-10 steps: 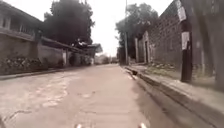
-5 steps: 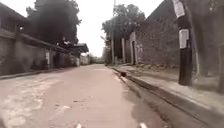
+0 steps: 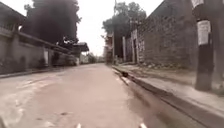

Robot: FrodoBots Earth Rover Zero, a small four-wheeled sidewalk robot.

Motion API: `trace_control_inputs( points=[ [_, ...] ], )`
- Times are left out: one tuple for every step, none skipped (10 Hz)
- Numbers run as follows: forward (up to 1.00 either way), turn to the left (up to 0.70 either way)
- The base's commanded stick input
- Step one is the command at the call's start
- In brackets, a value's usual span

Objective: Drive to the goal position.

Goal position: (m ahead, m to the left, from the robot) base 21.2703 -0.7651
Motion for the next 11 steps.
trace_control_inputs(
  points=[
    [0.85, 0.0],
    [0.85, 0.0],
    [0.85, 0.0],
    [0.85, 0.0],
    [0.85, 0.0],
    [0.85, 0.0],
    [0.85, 0.0],
    [0.85, 0.0],
    [0.85, 0.0],
    [0.85, 0.0],
    [0.85, 0.0]
  ],
)
